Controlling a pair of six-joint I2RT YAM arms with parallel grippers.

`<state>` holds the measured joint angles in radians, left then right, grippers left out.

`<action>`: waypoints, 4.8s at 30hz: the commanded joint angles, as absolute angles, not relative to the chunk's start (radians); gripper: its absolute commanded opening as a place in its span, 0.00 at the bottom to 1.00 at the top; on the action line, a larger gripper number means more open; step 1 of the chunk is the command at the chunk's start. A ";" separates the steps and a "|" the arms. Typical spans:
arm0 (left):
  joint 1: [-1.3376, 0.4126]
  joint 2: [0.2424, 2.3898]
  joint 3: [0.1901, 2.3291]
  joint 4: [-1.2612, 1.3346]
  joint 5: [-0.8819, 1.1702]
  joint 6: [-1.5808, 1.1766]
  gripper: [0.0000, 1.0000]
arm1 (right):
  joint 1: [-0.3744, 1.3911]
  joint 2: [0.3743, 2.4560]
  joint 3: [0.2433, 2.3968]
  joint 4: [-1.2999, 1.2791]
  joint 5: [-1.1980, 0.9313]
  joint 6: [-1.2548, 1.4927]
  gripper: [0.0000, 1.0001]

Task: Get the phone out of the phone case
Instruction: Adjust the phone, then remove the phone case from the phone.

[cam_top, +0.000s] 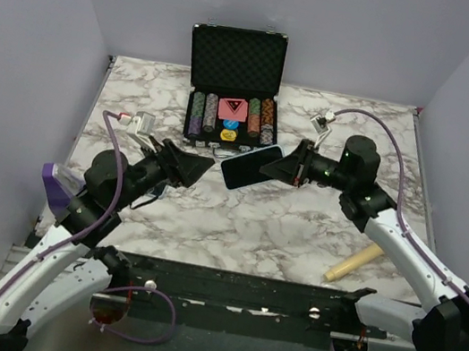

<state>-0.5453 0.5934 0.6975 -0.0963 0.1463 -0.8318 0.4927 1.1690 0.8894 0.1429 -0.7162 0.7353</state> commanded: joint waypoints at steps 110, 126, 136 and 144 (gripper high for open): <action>-0.575 0.830 0.765 0.379 0.383 -1.158 0.00 | 0.707 1.048 0.785 0.297 -0.649 0.868 0.89; -0.534 0.825 0.753 0.425 0.437 -1.244 0.00 | 0.693 1.081 0.683 0.748 -0.900 1.086 0.55; -0.505 0.856 0.730 0.521 0.486 -1.304 0.00 | 0.692 1.101 0.686 0.730 -0.911 1.055 0.54; -0.505 0.851 0.713 0.555 0.514 -1.330 0.00 | 0.693 1.155 0.710 0.805 -0.903 1.107 0.48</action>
